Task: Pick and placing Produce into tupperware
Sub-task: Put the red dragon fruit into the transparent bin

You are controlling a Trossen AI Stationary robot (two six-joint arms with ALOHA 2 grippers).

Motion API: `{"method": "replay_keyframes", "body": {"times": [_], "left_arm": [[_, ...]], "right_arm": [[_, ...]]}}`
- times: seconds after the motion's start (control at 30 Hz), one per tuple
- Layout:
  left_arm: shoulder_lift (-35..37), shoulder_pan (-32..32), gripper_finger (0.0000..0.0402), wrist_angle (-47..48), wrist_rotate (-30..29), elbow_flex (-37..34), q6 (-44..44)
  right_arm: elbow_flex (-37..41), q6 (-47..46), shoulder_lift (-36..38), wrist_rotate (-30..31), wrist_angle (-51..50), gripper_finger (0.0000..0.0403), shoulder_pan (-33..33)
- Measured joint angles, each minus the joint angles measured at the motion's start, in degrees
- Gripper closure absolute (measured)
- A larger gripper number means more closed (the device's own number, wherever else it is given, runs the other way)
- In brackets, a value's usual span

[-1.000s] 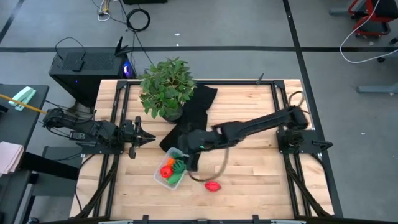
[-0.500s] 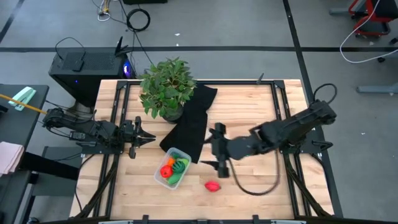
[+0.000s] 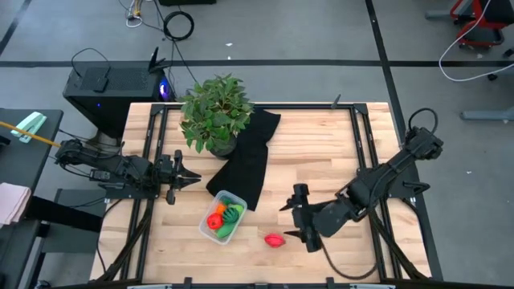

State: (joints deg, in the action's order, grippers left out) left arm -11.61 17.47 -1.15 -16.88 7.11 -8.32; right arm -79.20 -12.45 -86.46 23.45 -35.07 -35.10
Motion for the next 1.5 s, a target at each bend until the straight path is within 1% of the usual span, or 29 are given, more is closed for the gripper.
{"method": "replay_keyframes", "body": {"times": [0.1, 0.27, 0.37, 0.5, 0.67, 0.9, 1.07, 1.2, 1.37, 1.5], "left_arm": [[0.01, 0.0, 0.0348, -0.43, -0.02, -0.02, 0.03], [0.0, 0.0, 0.0345, -0.77, -0.02, -0.02, 0.0], [0.0, 0.0, 0.0342, -0.76, -0.02, -0.02, 0.01], [0.01, 0.0, 0.034, -0.79, -0.01, -0.02, 0.0], [0.01, 0.0, 0.0346, -0.81, -0.02, -0.02, 0.04], [-0.01, 0.0, 0.0341, -0.81, -0.02, -0.02, -0.02], [0.0, 0.0, 0.0343, -0.79, -0.01, -0.02, -0.14], [0.01, 0.0, 0.0346, -0.64, 0.52, -0.02, -1.19], [-0.01, 0.0, 0.034, -0.24, 2.07, -0.02, -1.6], [-0.01, 0.0, 0.0335, -0.28, 2.15, -0.02, -1.66]], "right_arm": [[1.64, -1.31, -1.86, -0.83, -1.03, 0.0091, 0.05], [1.95, -9.36, -5.73, -2.54, -1.93, 0.009, 1.54], [1.96, -13.92, -8.72, -5.65, -2.32, 0.0086, 2.65], [1.96, -18.35, -13.01, -10.51, -2.65, 0.0066, 3.62], [1.96, -20.32, -17.08, -15.17, -2.19, 0.0044, 4.49], [1.94, -22.5, -20.71, -16.06, 3.83, 0.0044, 4.49], [1.94, -22.5, -23.31, -16.77, 3.81, 0.0046, 4.49], [1.94, -23.85, -23.87, -16.66, 4.37, 0.0046, 4.51], [1.9, -24.89, -25.63, -16.03, 6.14, 0.0046, 4.64], [1.9, -24.93, -27.79, -16.88, 6.1, 0.0047, 4.6]]}}
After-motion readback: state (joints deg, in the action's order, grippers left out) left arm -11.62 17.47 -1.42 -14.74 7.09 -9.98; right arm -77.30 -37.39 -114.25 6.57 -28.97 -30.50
